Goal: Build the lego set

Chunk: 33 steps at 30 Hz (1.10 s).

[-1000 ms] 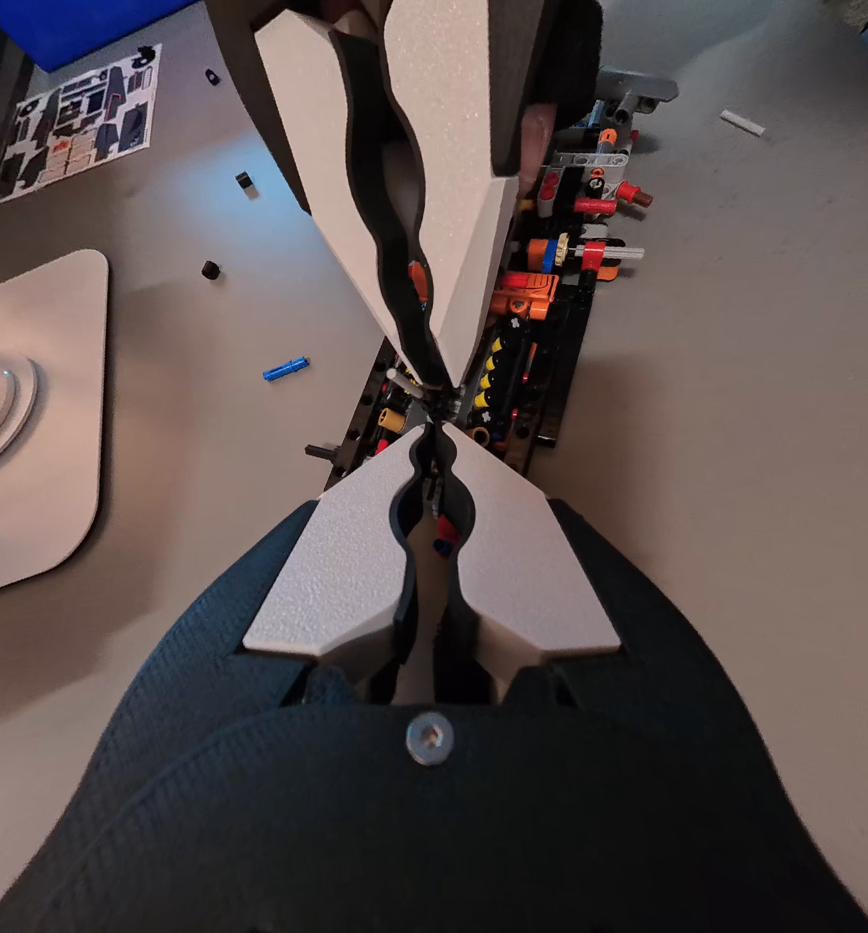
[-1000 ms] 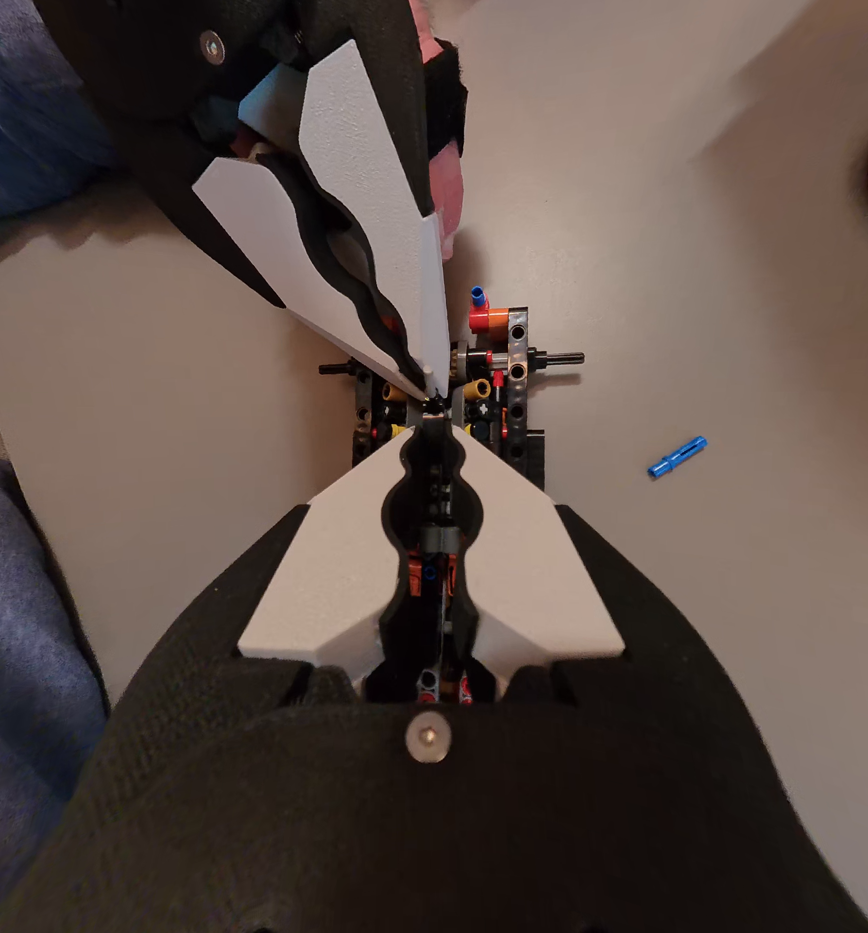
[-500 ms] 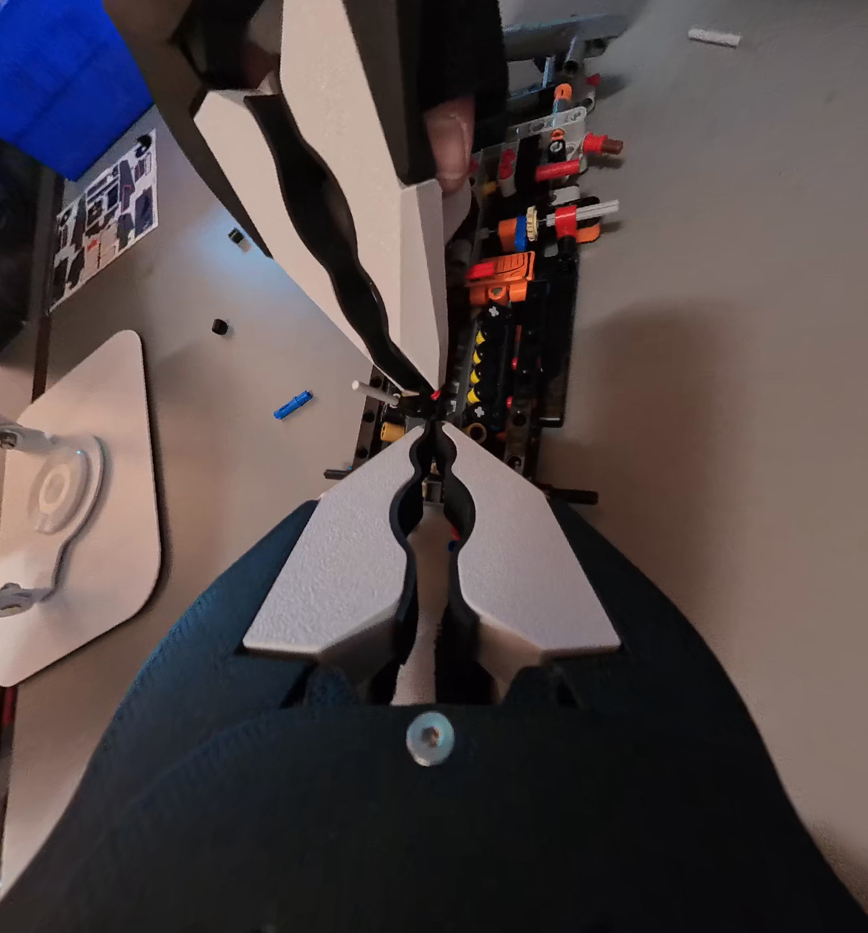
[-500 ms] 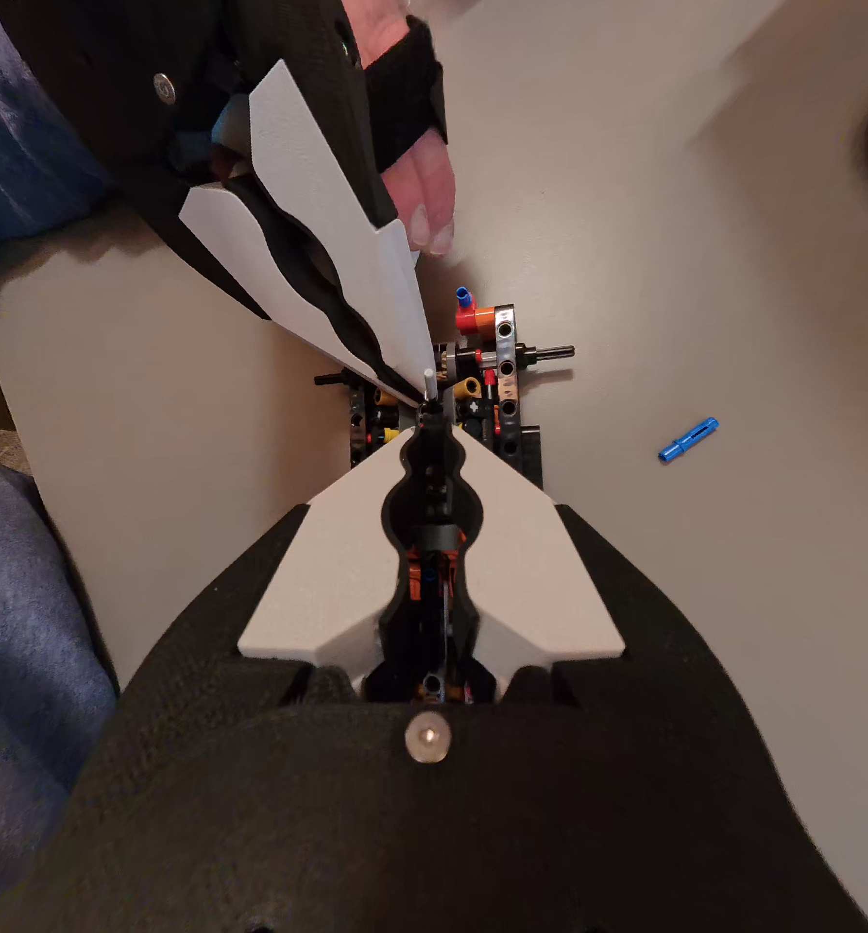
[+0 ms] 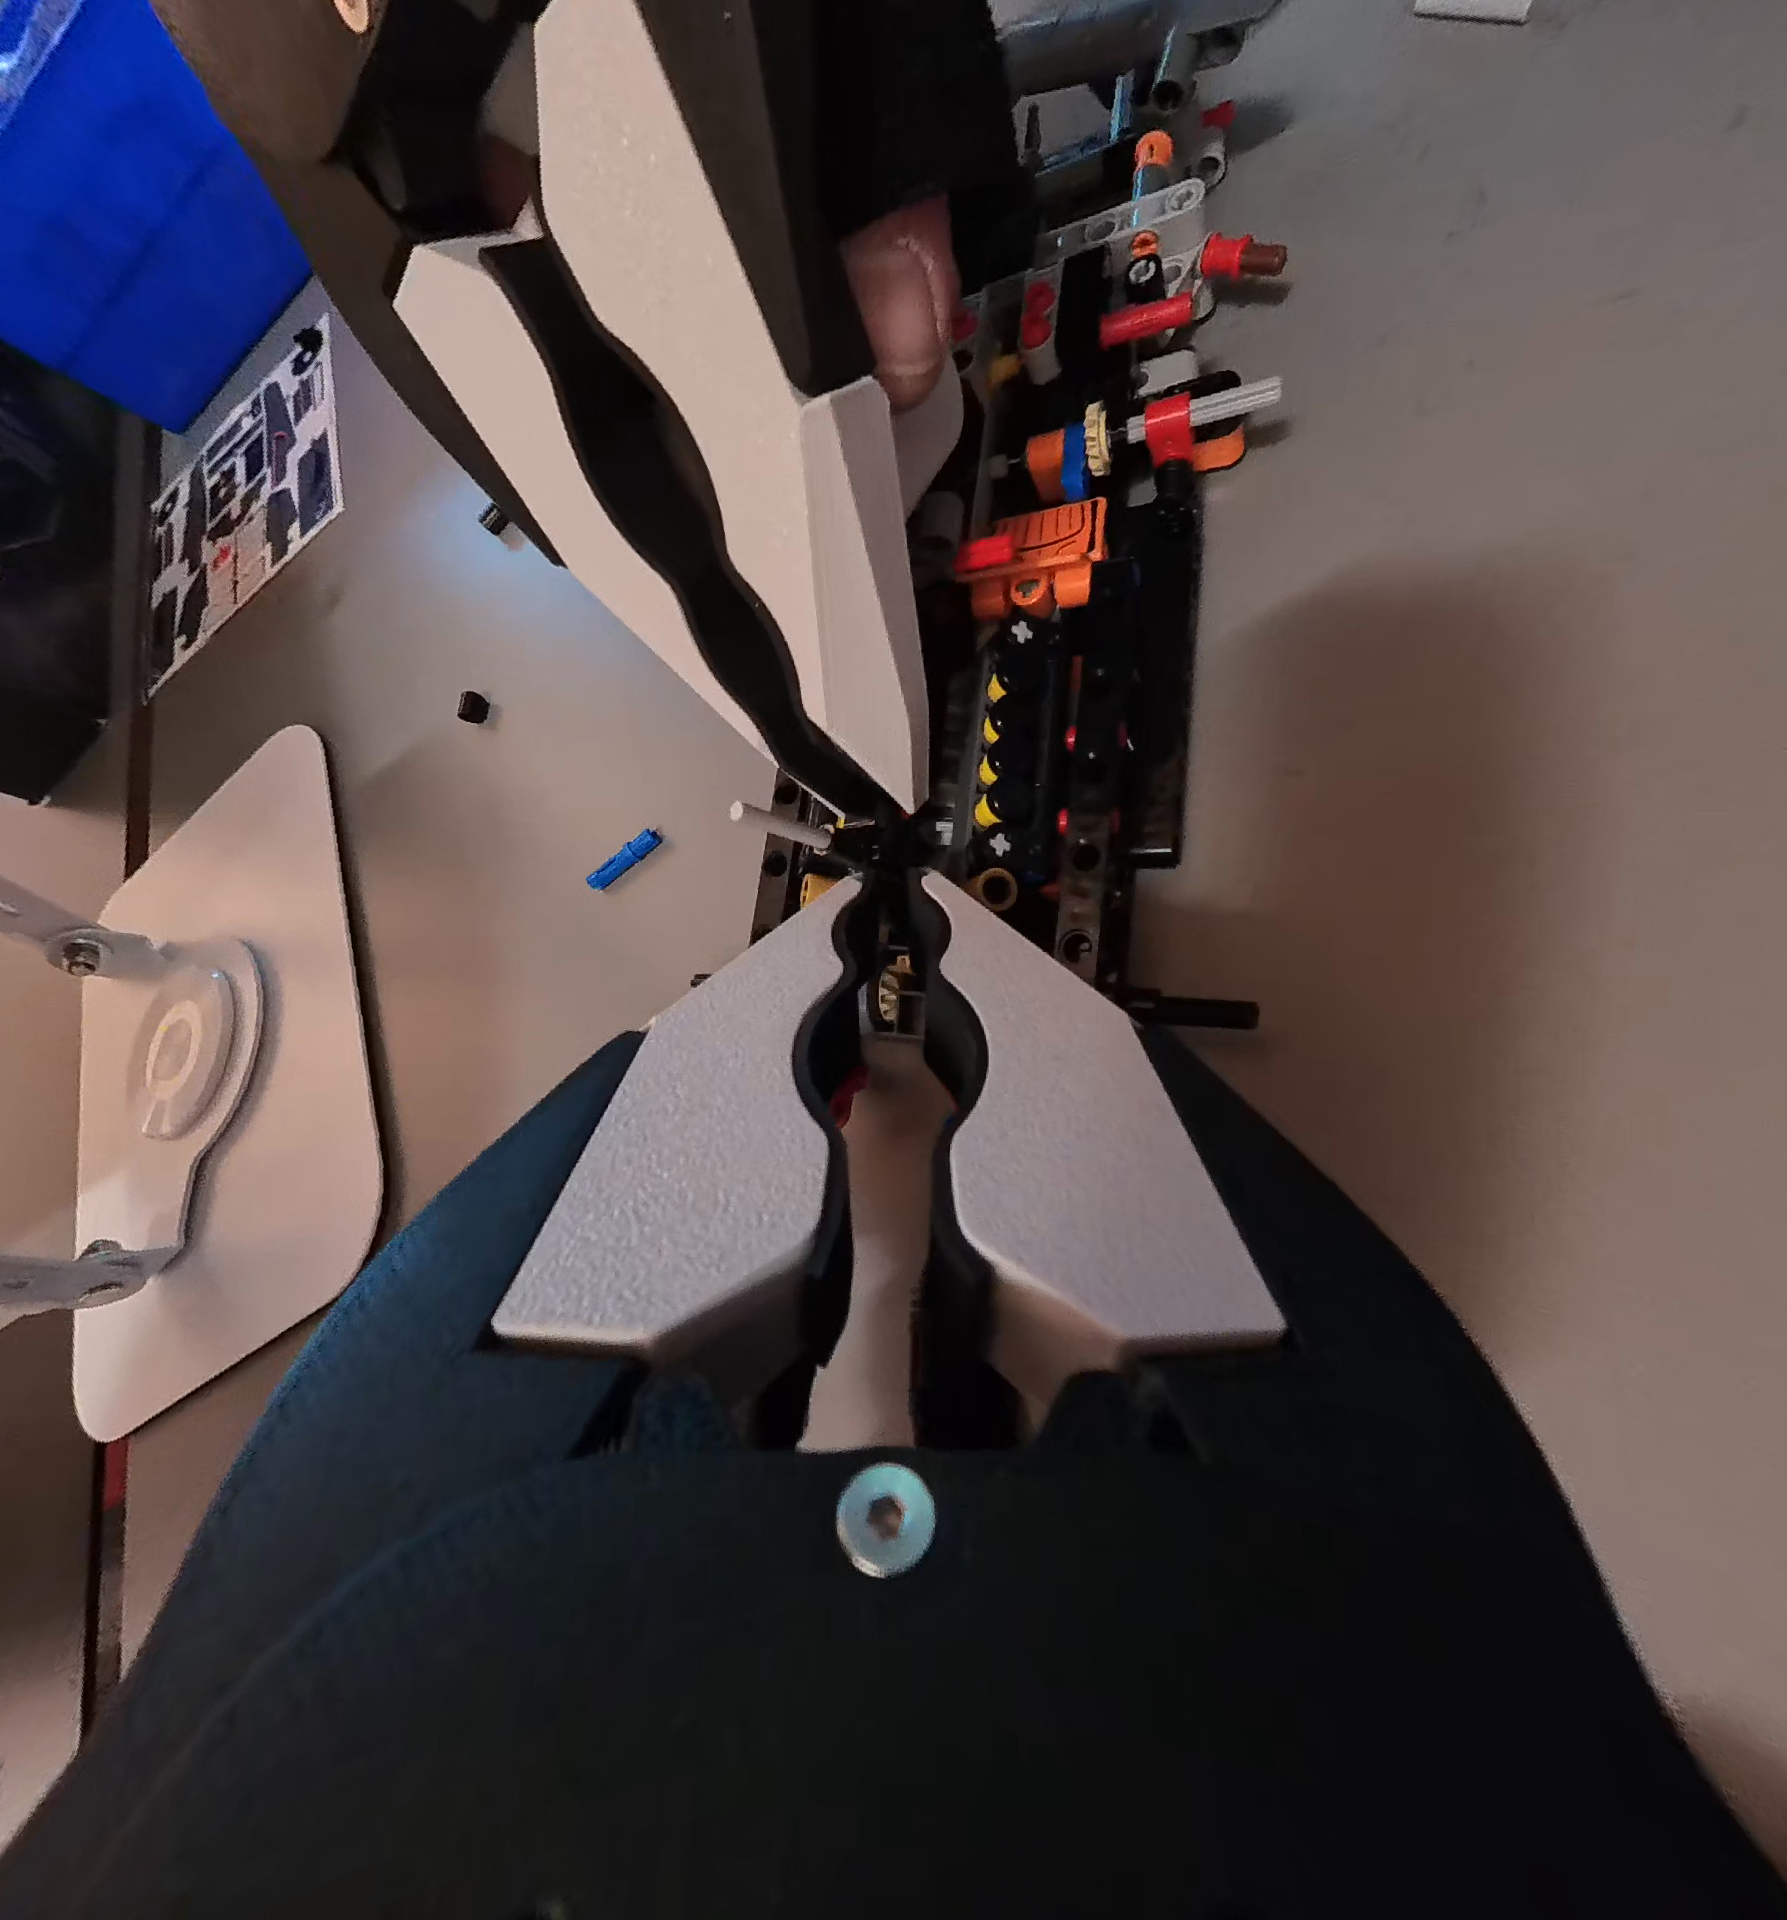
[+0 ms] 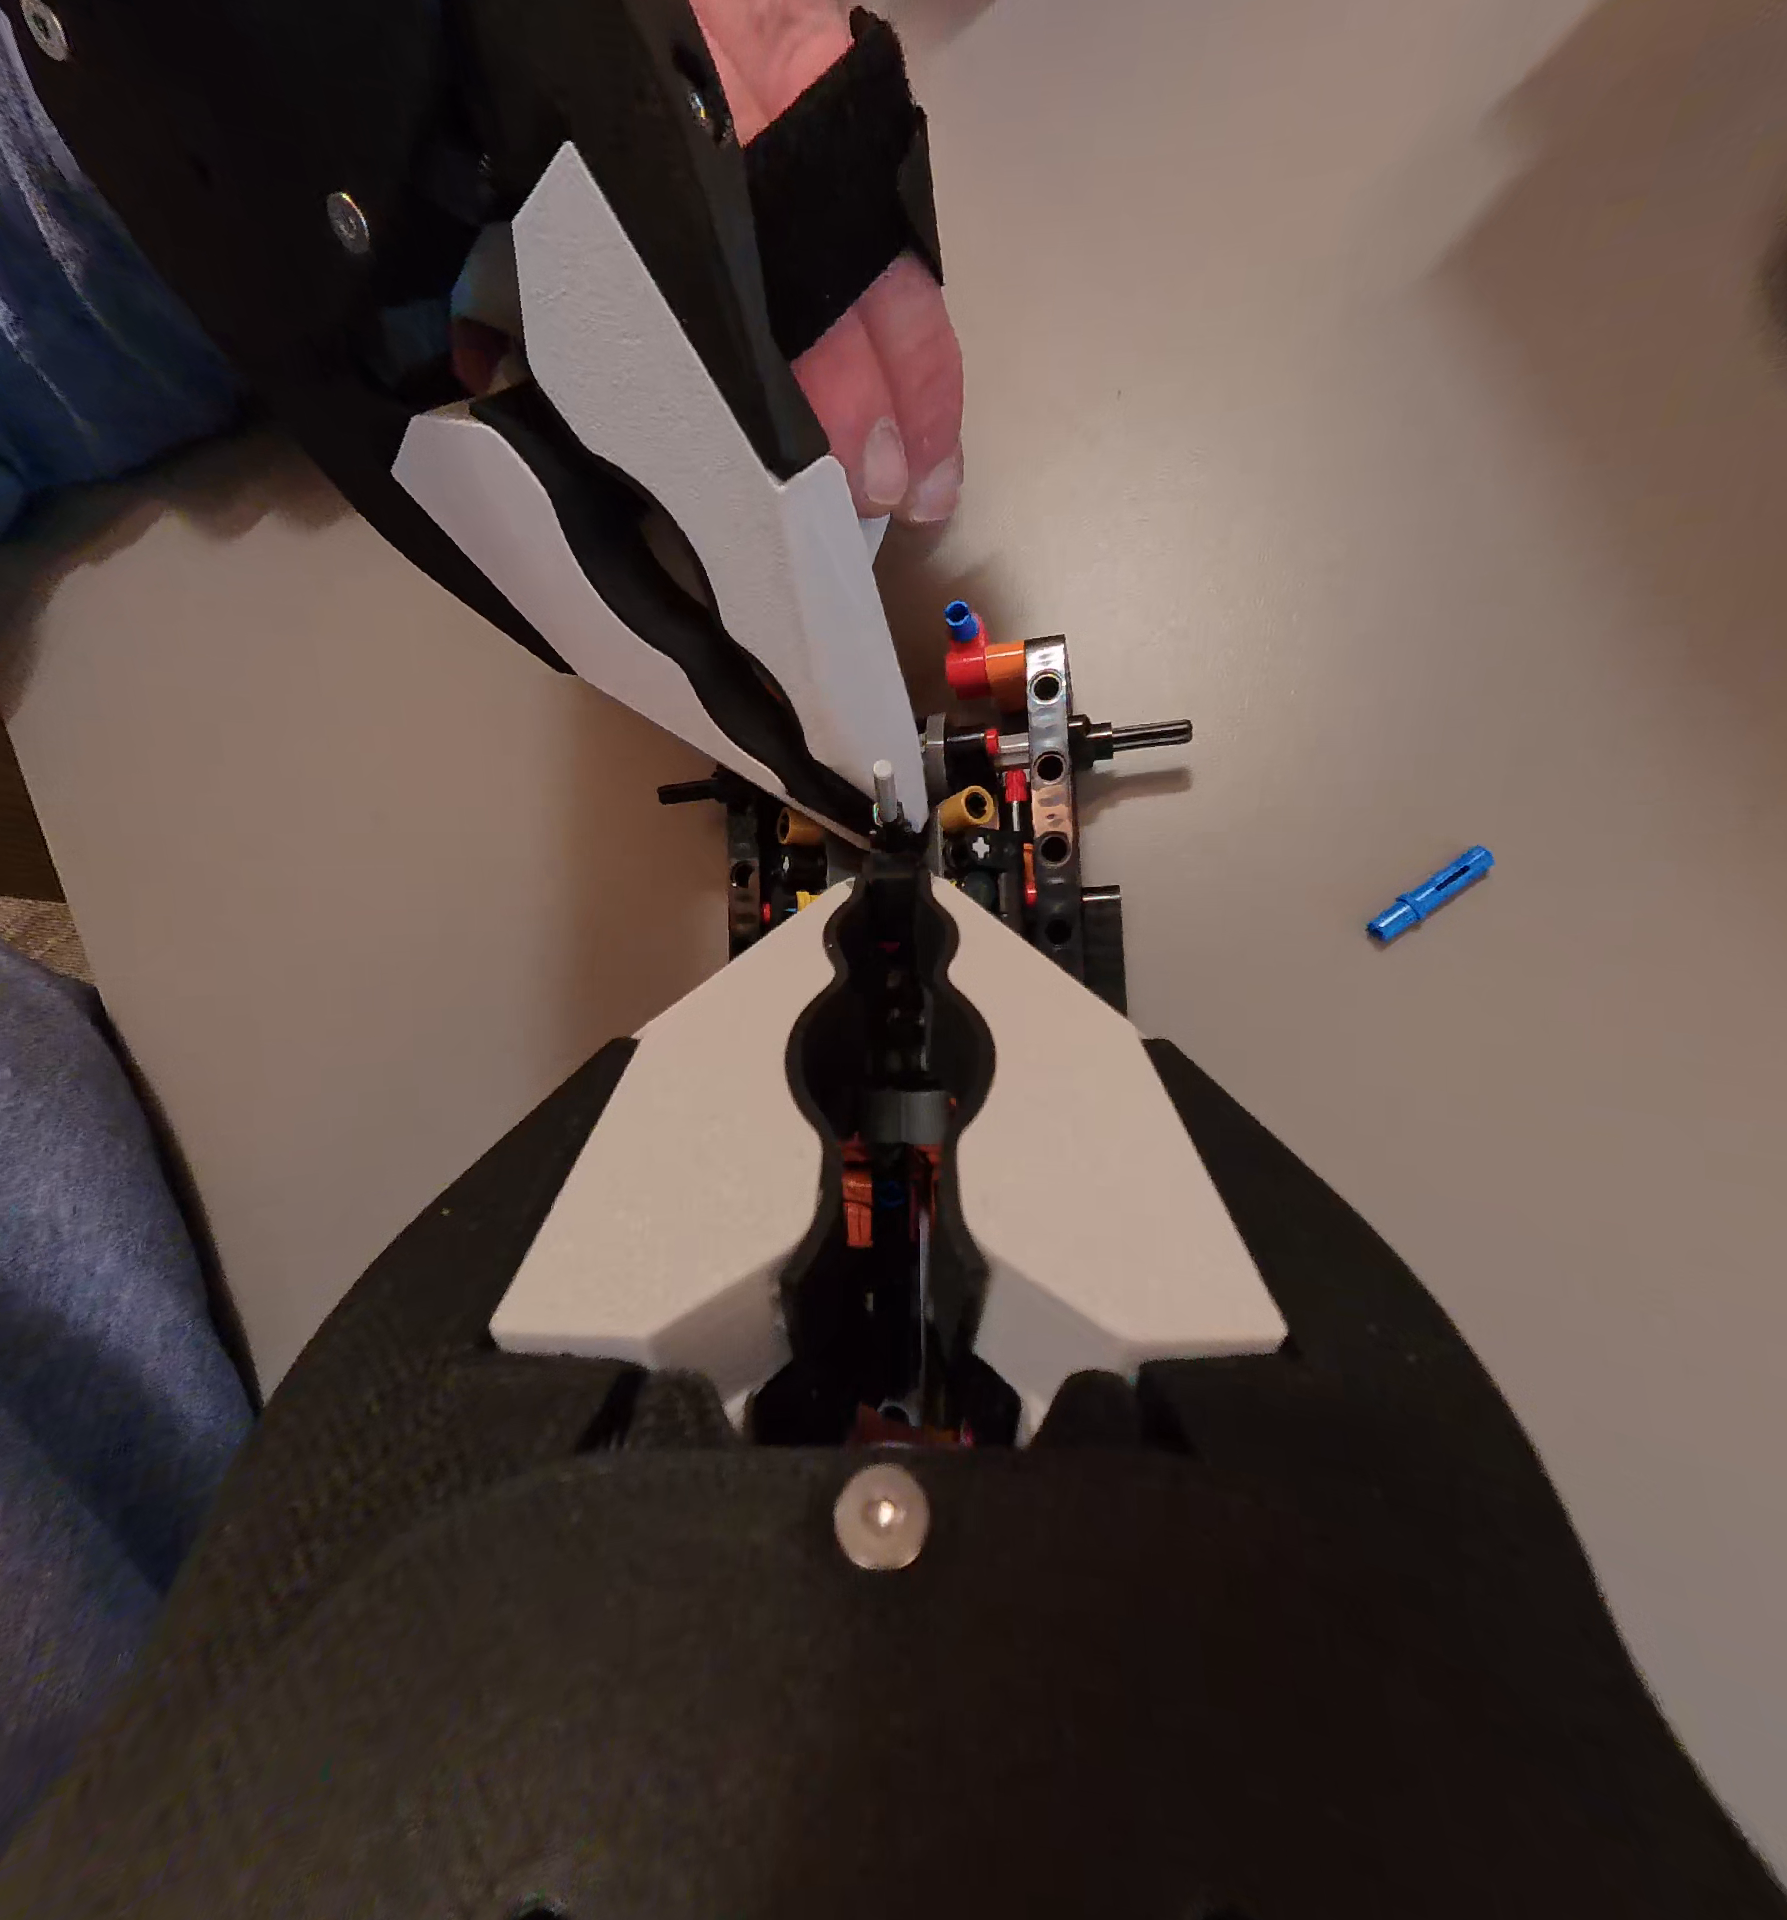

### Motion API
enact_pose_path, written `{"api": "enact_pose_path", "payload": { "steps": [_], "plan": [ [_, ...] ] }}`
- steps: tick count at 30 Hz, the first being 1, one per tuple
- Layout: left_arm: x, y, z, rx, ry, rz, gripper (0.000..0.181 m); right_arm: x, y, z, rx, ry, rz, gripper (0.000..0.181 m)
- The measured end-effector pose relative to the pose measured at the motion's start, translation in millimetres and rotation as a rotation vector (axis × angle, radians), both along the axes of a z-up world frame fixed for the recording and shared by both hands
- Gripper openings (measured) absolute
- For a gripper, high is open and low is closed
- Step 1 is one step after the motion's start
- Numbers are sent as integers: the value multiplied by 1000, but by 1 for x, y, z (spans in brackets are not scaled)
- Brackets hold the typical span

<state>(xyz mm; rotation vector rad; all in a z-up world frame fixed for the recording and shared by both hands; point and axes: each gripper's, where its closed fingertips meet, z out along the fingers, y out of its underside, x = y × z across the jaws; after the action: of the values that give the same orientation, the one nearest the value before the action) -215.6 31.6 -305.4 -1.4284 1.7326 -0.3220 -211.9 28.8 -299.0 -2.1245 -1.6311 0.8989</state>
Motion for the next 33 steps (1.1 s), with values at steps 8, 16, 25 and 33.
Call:
{"api": "enact_pose_path", "payload": {
  "steps": [8, 16, 25, 33],
  "plan": [
    [3, -2, -2, -8, -20, 6, 0, 3, -3, 0, 7, -25, 12, 5],
    [4, -3, -2, 0, -17, 7, 0, 5, -3, 0, 30, -40, 3, 6],
    [5, -2, -2, 7, -13, 9, 0, 8, -5, 4, 48, -36, 9, 5],
    [5, -2, -1, 10, -14, 14, 0, 9, -6, 2, 51, -41, 4, 5]
  ]
}}
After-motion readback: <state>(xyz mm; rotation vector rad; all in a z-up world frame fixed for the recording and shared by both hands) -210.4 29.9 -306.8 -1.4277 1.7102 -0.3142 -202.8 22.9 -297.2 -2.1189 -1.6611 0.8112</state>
